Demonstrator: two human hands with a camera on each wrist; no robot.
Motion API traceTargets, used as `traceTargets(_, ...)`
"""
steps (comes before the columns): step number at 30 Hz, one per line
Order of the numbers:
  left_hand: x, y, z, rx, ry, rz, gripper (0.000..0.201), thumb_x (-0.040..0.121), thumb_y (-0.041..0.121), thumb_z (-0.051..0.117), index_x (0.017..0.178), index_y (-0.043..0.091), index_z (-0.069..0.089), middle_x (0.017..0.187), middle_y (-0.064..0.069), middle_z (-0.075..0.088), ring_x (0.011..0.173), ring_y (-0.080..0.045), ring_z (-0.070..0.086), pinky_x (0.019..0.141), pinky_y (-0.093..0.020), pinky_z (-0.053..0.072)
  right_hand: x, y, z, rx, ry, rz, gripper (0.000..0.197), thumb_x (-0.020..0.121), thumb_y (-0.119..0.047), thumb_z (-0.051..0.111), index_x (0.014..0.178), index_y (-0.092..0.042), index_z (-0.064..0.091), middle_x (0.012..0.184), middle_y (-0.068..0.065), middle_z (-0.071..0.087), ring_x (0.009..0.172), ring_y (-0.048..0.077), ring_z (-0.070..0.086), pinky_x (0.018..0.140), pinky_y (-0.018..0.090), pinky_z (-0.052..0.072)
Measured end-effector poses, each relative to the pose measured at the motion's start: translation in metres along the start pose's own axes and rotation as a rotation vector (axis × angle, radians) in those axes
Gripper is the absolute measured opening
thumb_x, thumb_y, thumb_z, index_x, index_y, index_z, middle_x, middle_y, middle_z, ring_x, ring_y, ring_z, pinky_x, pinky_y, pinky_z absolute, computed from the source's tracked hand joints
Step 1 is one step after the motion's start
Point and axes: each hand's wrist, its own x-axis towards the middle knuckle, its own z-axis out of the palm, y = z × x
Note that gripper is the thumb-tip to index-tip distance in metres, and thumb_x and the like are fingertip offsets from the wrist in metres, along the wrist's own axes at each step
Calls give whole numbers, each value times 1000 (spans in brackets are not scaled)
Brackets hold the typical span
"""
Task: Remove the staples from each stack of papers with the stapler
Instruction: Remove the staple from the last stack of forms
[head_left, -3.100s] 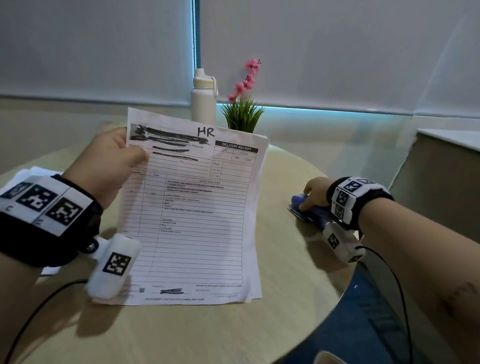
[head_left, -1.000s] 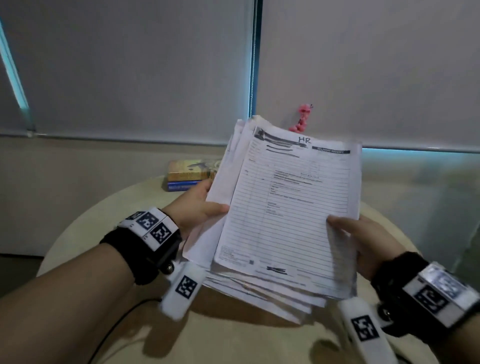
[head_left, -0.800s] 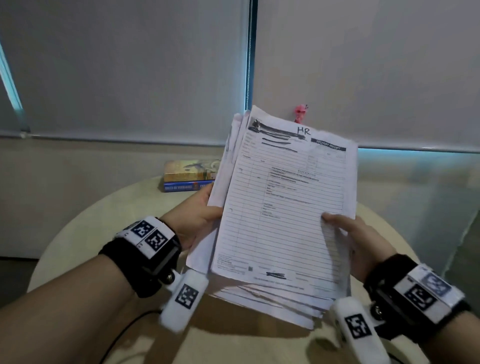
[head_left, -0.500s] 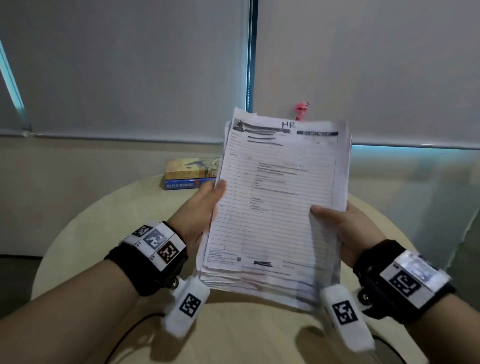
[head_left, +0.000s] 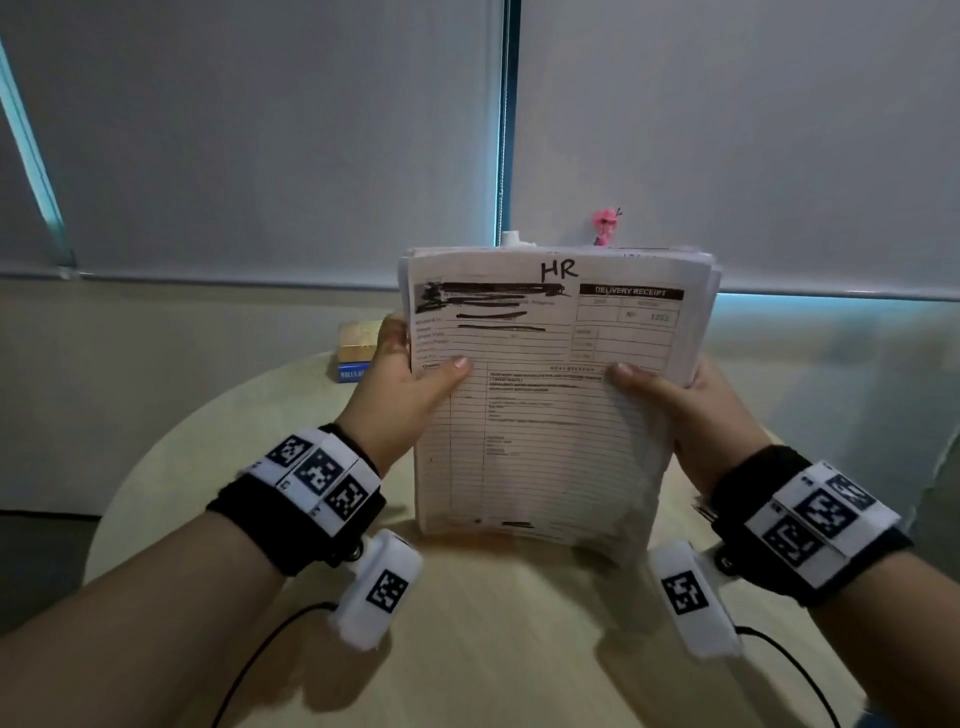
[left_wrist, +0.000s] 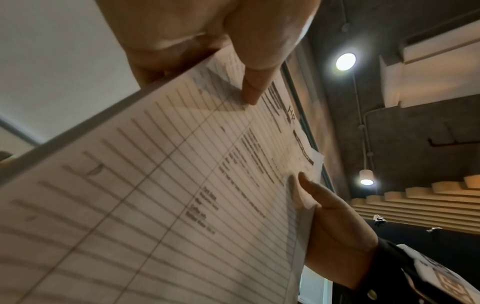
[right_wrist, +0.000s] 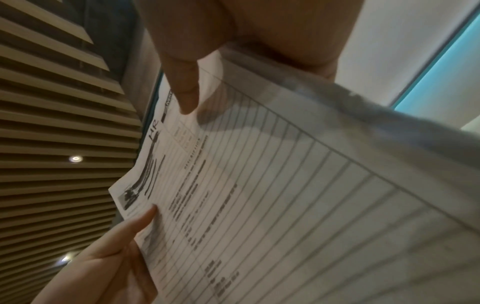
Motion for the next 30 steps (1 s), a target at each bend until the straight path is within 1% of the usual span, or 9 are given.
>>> traceTargets(3, 4, 16, 5, -8, 28, 43, 48, 88, 5, 62, 126, 17, 37, 106, 3, 64, 98, -9, 65, 84, -30, 57, 4, -14, 4, 20, 74, -85, 63, 77, -17, 73, 130, -7, 40, 118, 14, 64, 105, 29, 65, 86, 45, 54)
traceTargets(7, 12, 36, 5, 40, 59, 213, 67, 91, 4, 58, 140, 32, 21, 103, 4, 56, 88, -2, 64, 73, -23, 57, 10, -41, 10, -99, 163, -332, 49, 89, -14, 59, 126, -36, 36, 114, 0, 55, 88, 11, 63, 75, 25, 56)
traceTargets(10, 21, 46, 4, 186, 88, 349, 52, 92, 6, 57, 129, 34, 34, 97, 6, 53, 77, 5, 62, 66, -15, 55, 20, -54, 15, -303, 173, -451, 36, 91, -6, 55, 113, -33, 52, 108, 1, 57, 85, 6, 57, 78, 22, 52)
traceTargets(14, 29, 51, 8, 311, 116, 391, 17, 93, 9, 56, 103, 23, 58, 95, 19, 57, 84, 8, 60, 74, -17, 55, 33, -58, 20, -280, 229, -401, 31, 85, 2, 54, 77, -26, 64, 88, -4, 66, 84, 9, 57, 84, 30, 48)
traceTargets(18, 33, 49, 5, 275, 175, 348, 13, 94, 11, 56, 103, 20, 56, 94, 14, 58, 87, -3, 61, 71, -17, 56, 33, -56, 22, -269, 254, -390, 24, 86, -4, 58, 78, -26, 62, 86, -5, 64, 85, 12, 58, 83, 33, 51)
traceTargets(21, 27, 39, 3, 219, 170, 257, 33, 94, 12, 56, 123, 21, 42, 98, 13, 55, 83, 0, 59, 63, -9, 51, 27, -46, 20, -238, 247, -332, 14, 86, -12, 64, 93, -22, 57, 91, -1, 63, 81, 14, 62, 72, 30, 54)
traceTargets(23, 20, 28, 2, 204, 142, 167, 40, 94, 13, 55, 128, 20, 35, 102, 12, 56, 88, 2, 59, 62, -9, 50, 21, -35, 16, -140, 188, -226, 26, 83, -11, 68, 106, -12, 56, 97, 4, 67, 84, 15, 68, 72, 30, 56)
traceTargets(26, 12, 11, -4, 255, 39, 46, 29, 95, 16, 53, 119, 18, 37, 104, 11, 59, 97, -7, 61, 75, -19, 50, 9, -15, 7, -97, 34, -19, 42, 76, -9, 72, 115, -4, 60, 107, 11, 71, 96, 26, 69, 84, 41, 56)
traceTargets(30, 4, -4, -17, 438, -218, -102, 31, 98, 22, 47, 127, 13, 48, 118, 5, 63, 109, -12, 60, 92, -33, 52, -8, 5, -8, -332, -149, 251, 37, 75, 6, 69, 109, -8, 66, 103, 6, 72, 99, 25, 68, 79, 32, 58)
